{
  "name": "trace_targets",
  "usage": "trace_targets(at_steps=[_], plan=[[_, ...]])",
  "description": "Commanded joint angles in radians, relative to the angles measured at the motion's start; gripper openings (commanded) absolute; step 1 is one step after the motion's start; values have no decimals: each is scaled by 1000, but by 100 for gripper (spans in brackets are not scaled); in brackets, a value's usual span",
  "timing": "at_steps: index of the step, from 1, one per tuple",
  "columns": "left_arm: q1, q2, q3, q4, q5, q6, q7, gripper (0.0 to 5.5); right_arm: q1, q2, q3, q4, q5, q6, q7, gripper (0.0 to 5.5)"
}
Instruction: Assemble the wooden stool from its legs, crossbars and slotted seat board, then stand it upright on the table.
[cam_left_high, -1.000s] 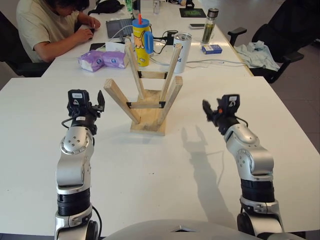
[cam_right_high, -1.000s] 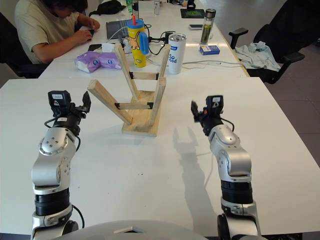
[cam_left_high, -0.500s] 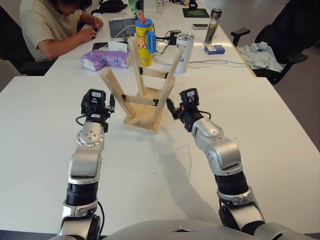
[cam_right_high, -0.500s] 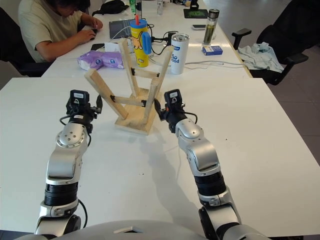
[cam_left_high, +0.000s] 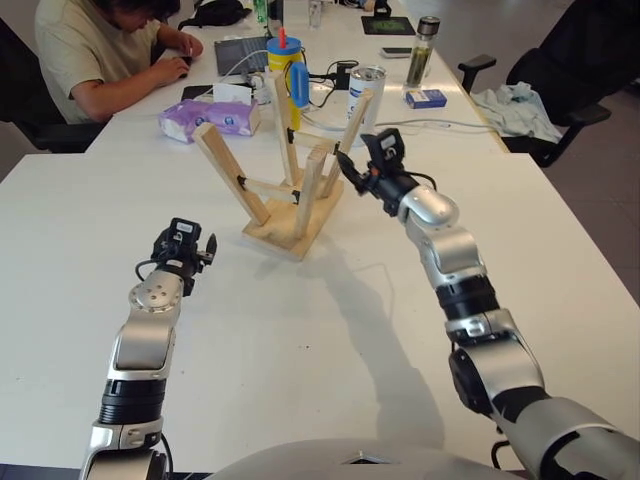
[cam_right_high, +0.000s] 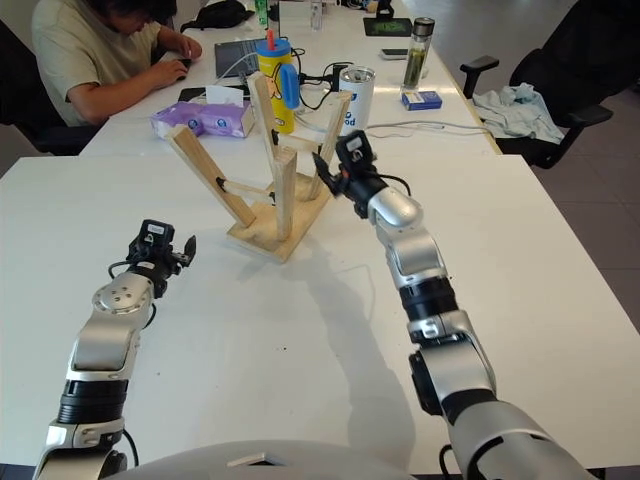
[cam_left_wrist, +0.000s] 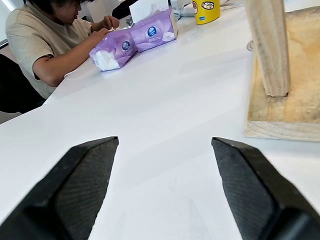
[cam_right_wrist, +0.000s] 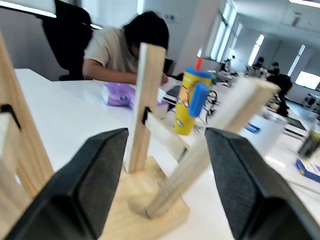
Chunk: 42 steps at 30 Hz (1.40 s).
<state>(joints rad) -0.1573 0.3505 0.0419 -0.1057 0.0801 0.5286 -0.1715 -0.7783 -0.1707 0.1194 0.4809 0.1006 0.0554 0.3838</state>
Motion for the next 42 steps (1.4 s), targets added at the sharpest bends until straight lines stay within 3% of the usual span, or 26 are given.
trace_targets(at_steps=[1, 7, 11, 17, 20, 23, 26, 29, 33, 36, 39, 42], plan=[[-69, 18, -32, 137, 20, -31, -22, 351, -152, 49, 15, 292, -21, -190, 132, 287], [-159, 19, -78, 370, 46, -105, -32, 351, -198, 138, 20, 414, 71, -252, 515, 287], [-182, -5, -112, 472, 63, -156, -26, 351, -145, 192, 49, 380, 69, -242, 594, 287], [-137, -58, -125, 426, 63, -152, 12, 351, 28, 258, 83, 203, 25, -109, 429, 287], [-95, -81, -114, 347, 63, -128, 46, 351, 233, 262, 76, -97, 33, 119, 253, 287], [-14, -103, -72, 210, 66, -104, 113, 351, 469, 285, 23, -501, 239, 455, 150, 287], [74, -119, -18, 75, 65, -87, 172, 351, 593, 202, 56, -709, 281, 601, 158, 287], [154, -130, 23, -48, 60, -76, 194, 351, 669, 55, 130, -814, 187, 588, 201, 287], [257, -125, -3, -174, 68, -28, 161, 351, 816, -77, 72, -868, 177, 605, 199, 287], [298, -118, -21, -193, 73, -16, 144, 351, 863, -141, -34, -798, 157, 553, 158, 287], [301, -112, -34, -187, 74, -2, 129, 351, 788, -162, -112, -653, 104, 478, 72, 287], [277, -98, -54, -173, 83, 11, 109, 351, 686, -161, -106, -505, 51, 398, 40, 287]])
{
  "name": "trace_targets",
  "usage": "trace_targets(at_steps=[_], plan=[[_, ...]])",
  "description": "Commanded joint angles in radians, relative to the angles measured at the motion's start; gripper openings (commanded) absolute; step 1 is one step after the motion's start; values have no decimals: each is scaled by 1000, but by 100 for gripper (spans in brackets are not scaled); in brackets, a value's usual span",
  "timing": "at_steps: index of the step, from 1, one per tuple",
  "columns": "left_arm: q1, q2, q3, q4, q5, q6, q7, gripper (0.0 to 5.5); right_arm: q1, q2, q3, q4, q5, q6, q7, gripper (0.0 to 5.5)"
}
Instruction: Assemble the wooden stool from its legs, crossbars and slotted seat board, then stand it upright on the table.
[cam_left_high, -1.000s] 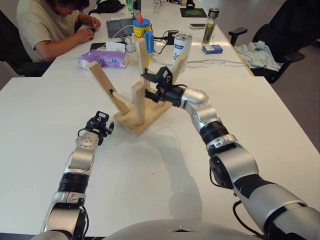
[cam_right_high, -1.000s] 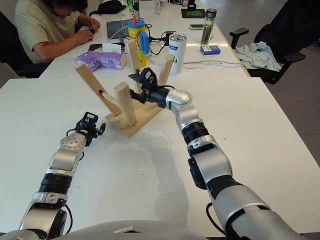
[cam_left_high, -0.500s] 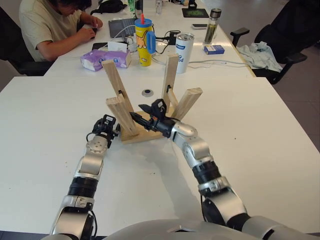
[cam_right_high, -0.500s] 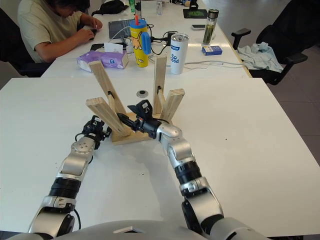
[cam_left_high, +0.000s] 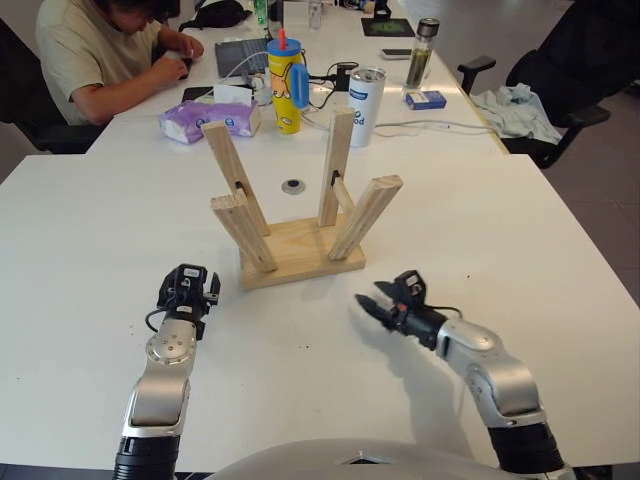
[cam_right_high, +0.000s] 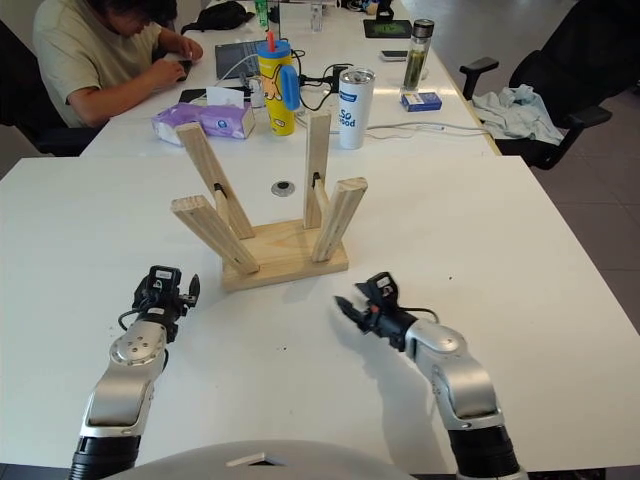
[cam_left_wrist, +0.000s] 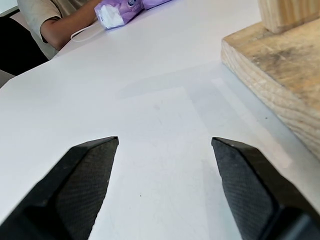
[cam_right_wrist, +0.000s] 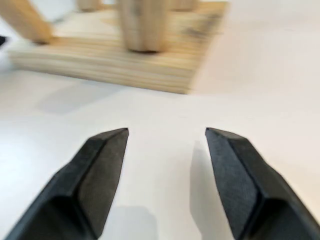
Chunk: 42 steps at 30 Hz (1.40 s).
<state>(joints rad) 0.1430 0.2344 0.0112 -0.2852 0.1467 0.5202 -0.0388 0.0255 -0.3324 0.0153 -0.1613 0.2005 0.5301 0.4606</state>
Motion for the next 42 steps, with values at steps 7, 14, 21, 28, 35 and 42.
trace_targets(at_steps=[7, 14, 21, 28, 35, 42], plan=[[-77, 60, -82, 52, 34, 77, -98, 351, -337, 44, 116, 514, -198, -252, -66, 287], [-126, 68, -171, 17, -23, 161, -246, 351, -366, 69, 173, 586, -206, -303, 18, 287], [-266, -76, -108, -197, -321, 357, -371, 351, -329, 121, 172, 290, -18, -143, 160, 287], [-425, -212, 62, -334, -548, 626, -369, 351, -389, 131, 118, 7, 180, 139, 169, 287], [-502, -221, 130, -395, -592, 769, -388, 351, -454, 138, 14, -64, 241, 261, 147, 287], [-536, -224, 158, -432, -600, 848, -400, 351, -478, 143, -59, 6, 226, 265, 118, 287]])
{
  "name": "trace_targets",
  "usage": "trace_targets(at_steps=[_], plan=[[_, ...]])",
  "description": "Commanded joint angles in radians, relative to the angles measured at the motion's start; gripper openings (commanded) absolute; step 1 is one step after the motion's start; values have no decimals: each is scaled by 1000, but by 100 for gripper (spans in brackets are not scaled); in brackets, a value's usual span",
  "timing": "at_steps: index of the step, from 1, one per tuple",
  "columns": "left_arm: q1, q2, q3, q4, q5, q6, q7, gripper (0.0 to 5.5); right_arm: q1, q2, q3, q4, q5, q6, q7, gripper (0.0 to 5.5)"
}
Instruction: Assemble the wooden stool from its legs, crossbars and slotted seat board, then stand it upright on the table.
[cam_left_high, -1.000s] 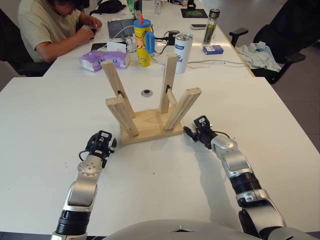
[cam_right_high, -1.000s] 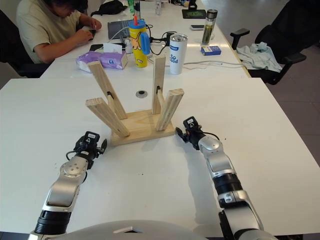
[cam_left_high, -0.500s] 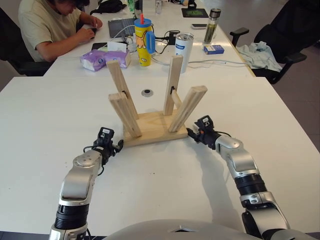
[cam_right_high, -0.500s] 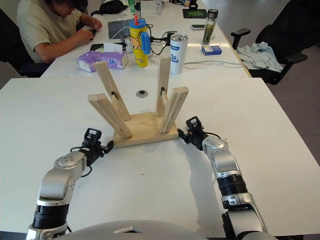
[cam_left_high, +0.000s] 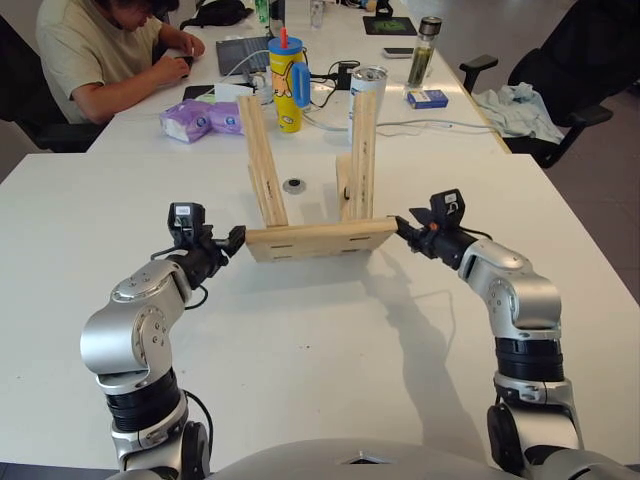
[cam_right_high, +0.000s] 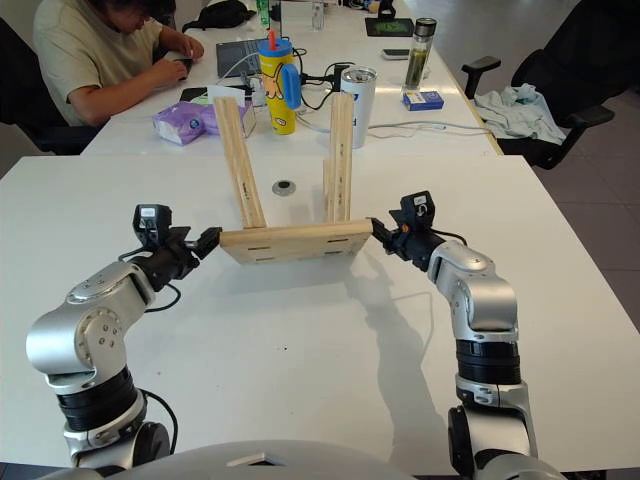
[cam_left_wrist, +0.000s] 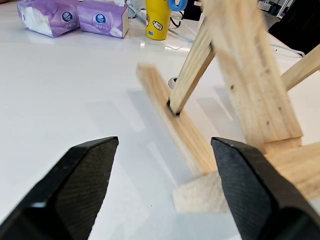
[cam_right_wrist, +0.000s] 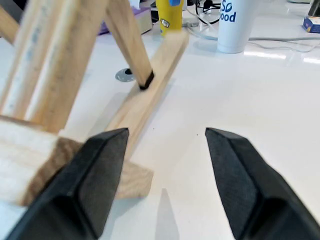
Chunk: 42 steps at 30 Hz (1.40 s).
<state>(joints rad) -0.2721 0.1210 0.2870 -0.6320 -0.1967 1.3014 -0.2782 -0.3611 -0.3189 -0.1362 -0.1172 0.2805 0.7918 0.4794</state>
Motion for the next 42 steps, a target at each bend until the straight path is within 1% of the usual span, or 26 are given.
trace_targets(at_steps=[1, 4, 5, 7, 9, 11, 13, 17, 19, 22, 25, 29, 32, 35, 42], plan=[[-118, -100, -121, -92, -253, 75, -165, 351, -82, 128, 89, -18, 128, -9, 88, 287], [-98, -52, -147, -106, -239, 72, -180, 351, -60, 117, 91, 32, 69, -40, 50, 287], [-82, -14, -173, -107, -218, 53, -183, 351, -53, 103, 106, 50, 35, -62, 38, 287], [-18, 106, -224, -76, -131, -47, -184, 351, -33, 75, 129, 73, -27, -92, 1, 287], [40, 204, -231, -18, -36, -178, -171, 351, -19, 52, 143, 102, -84, -125, -30, 287], [78, 266, -174, 64, 52, -366, -125, 351, -6, 26, 150, 138, -140, -160, -59, 287], [100, 276, -109, 120, 75, -506, -99, 351, 4, 8, 151, 161, -167, -179, -73, 287], [175, 316, -61, 174, 93, -751, -128, 351, 10, -22, 149, 203, -196, -205, -89, 287], [213, 354, -33, 231, 77, -874, -186, 351, 17, -37, 138, 228, -207, -218, -97, 287], [258, 441, -8, 352, 0, -1025, -387, 351, 34, -57, 120, 256, -209, -242, -96, 287], [277, 523, -45, 418, -69, -1111, -599, 351, 42, -78, 111, 290, -206, -268, -87, 287], [203, 602, -112, 587, -63, -1220, -775, 351, 33, -89, 104, 338, -202, -300, -73, 287], [154, 622, -167, 684, -46, -1283, -847, 351, 16, -89, 124, 364, -203, -321, -53, 287], [105, 608, -206, 753, -55, -1304, -889, 351, -5, -82, 144, 400, -211, -342, -34, 287], [17, 552, -279, 857, -41, -1346, -900, 351, -61, -80, 182, 484, -222, -382, 7, 287]])
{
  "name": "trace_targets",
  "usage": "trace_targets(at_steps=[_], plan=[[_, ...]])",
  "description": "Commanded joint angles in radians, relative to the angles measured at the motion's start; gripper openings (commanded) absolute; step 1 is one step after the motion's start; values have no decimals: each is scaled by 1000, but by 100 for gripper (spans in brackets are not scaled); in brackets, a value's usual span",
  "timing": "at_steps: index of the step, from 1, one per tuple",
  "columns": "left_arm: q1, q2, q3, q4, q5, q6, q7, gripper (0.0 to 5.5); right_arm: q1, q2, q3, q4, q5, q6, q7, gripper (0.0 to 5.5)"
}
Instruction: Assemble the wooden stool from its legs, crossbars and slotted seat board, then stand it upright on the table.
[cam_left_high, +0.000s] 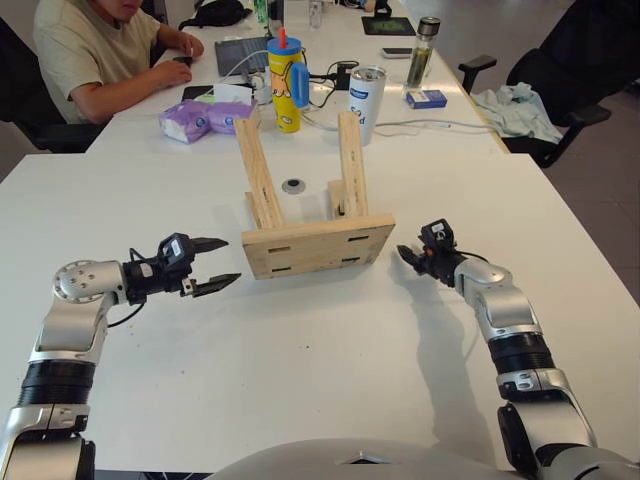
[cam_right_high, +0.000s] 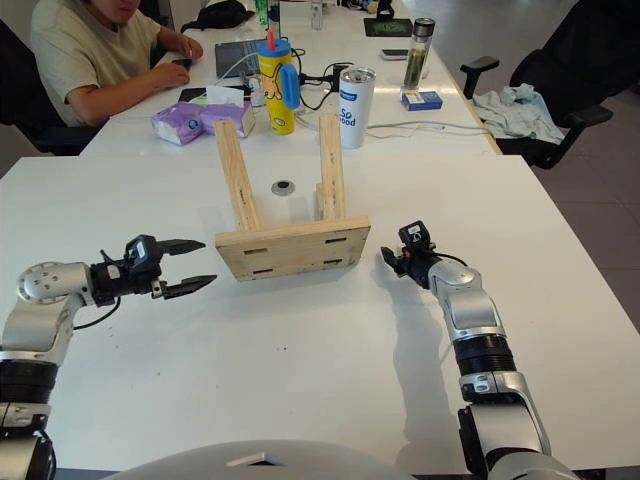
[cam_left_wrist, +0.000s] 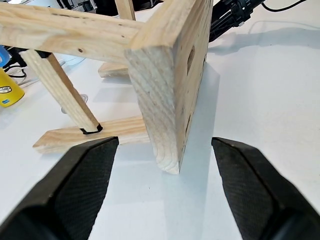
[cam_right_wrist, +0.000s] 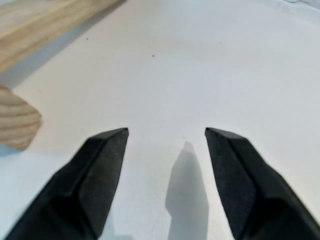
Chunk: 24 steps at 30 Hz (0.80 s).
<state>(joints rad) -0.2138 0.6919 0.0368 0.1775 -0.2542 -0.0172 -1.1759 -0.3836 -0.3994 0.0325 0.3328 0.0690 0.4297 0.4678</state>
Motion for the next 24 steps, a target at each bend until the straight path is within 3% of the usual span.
trace_targets(at_steps=[1, 5, 8, 18, 21, 24], plan=[[-52, -29, -38, 58, 17, -30, -1, 351, -46, 0, 15, 45, -12, -24, 23, 287], [-70, -58, -63, 79, 15, -24, 12, 351, -69, 2, 25, 78, -22, -41, 35, 287], [-80, -69, -69, 92, 15, -23, 22, 318, -76, 7, 28, 90, -23, -49, 39, 285], [-114, -110, -89, 77, -23, 35, 12, 155, -76, 28, 23, 124, -26, -66, 27, 285], [-116, -110, -78, 18, -87, 146, 0, 136, -67, 35, 9, 137, -17, -60, 20, 285], [-143, -117, -19, -107, -251, 387, 33, 133, -48, 46, -13, 169, 6, -34, 18, 285]])
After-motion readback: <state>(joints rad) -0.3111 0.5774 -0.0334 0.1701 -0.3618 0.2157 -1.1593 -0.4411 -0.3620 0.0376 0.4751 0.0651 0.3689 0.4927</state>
